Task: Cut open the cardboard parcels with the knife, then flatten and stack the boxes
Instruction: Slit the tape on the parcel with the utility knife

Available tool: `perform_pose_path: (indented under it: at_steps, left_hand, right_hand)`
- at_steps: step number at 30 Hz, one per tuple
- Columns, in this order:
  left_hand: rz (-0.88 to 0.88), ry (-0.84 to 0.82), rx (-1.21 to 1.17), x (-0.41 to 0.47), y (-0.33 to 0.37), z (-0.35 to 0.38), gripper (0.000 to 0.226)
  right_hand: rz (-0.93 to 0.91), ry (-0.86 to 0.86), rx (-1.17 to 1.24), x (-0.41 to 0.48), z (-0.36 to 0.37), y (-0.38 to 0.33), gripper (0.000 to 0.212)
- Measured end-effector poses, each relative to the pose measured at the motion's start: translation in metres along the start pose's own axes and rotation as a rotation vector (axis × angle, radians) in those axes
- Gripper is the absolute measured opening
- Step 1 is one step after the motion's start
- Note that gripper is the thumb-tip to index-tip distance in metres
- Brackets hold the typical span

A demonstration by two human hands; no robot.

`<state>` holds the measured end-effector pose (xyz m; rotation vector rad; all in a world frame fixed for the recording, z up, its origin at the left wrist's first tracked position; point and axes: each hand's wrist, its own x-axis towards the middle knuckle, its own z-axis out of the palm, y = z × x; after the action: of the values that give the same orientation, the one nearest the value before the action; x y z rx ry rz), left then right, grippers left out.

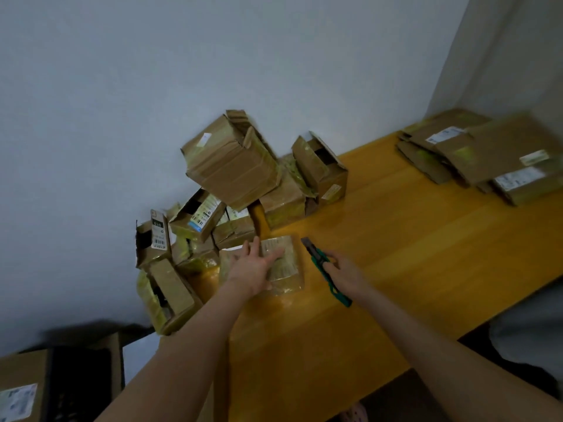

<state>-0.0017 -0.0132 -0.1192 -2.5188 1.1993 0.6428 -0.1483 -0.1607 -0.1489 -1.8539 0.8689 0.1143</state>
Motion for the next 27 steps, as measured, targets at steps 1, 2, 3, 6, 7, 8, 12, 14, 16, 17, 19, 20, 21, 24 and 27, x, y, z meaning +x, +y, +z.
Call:
perform_pose_path:
  at_steps: [1, 2, 3, 6, 7, 8, 12, 14, 16, 17, 19, 20, 21, 24, 27]
  left_hand:
    - [-0.001, -0.003, -0.012, 0.001, 0.000, 0.000, 0.091]
    - [-0.003, -0.004, -0.021, 0.001, 0.001, -0.001, 0.092]
    - [-0.003, -0.004, -0.028, 0.001, 0.000, -0.002, 0.092]
    - [0.010, 0.011, -0.026, 0.000, -0.002, -0.002, 0.092]
    - [0.015, 0.022, -0.019, 0.000, -0.003, -0.002, 0.092]
    - [0.021, 0.032, -0.017, 0.000, -0.005, -0.002, 0.091]
    - [0.032, 0.056, -0.016, 0.000, -0.006, -0.003, 0.090]
    - [0.036, 0.061, -0.009, 0.000, -0.006, -0.003, 0.090]
    - [0.040, 0.067, -0.019, 0.001, -0.005, -0.003, 0.089]
    - [0.039, 0.069, -0.031, 0.001, -0.006, -0.003, 0.088]
    - [0.035, 0.071, -0.038, 0.001, -0.006, -0.004, 0.087]
    - [0.035, 0.071, -0.035, 0.001, -0.006, -0.004, 0.087]
    - [0.035, 0.071, -0.034, 0.001, -0.006, -0.003, 0.087]
    - [0.036, 0.078, -0.043, 0.000, -0.006, -0.003, 0.086]
    - [0.035, 0.082, -0.050, 0.000, -0.005, -0.004, 0.086]
  right_hand:
    - [-0.027, 0.000, -0.018, -0.006, -0.001, -0.001, 0.043]
    - [-0.049, 0.008, -0.053, -0.011, -0.003, -0.002, 0.044]
    - [-0.064, 0.024, -0.104, -0.015, -0.004, -0.002, 0.045]
    - [-0.074, 0.053, -0.243, -0.021, -0.008, -0.004, 0.047]
    - [-0.075, 0.048, -0.268, -0.023, -0.008, -0.007, 0.047]
    - [-0.077, 0.044, -0.287, -0.024, -0.007, -0.009, 0.047]
    - [-0.084, 0.041, -0.384, -0.026, -0.008, -0.015, 0.046]
    - [-0.097, 0.029, -0.444, -0.026, -0.010, -0.020, 0.044]
    - [-0.103, 0.015, -0.500, -0.025, -0.011, -0.025, 0.041]
    - [-0.105, 0.008, -0.520, -0.025, -0.012, -0.028, 0.039]
    - [-0.106, -0.004, -0.534, -0.025, -0.013, -0.033, 0.035]
    - [-0.098, -0.016, -0.531, -0.025, -0.014, -0.036, 0.033]
    - [-0.086, -0.033, -0.527, -0.025, -0.016, -0.038, 0.030]
    - [-0.057, -0.080, -0.561, -0.024, -0.020, -0.045, 0.023]
    - [-0.054, -0.107, -0.626, -0.025, -0.022, -0.056, 0.028]
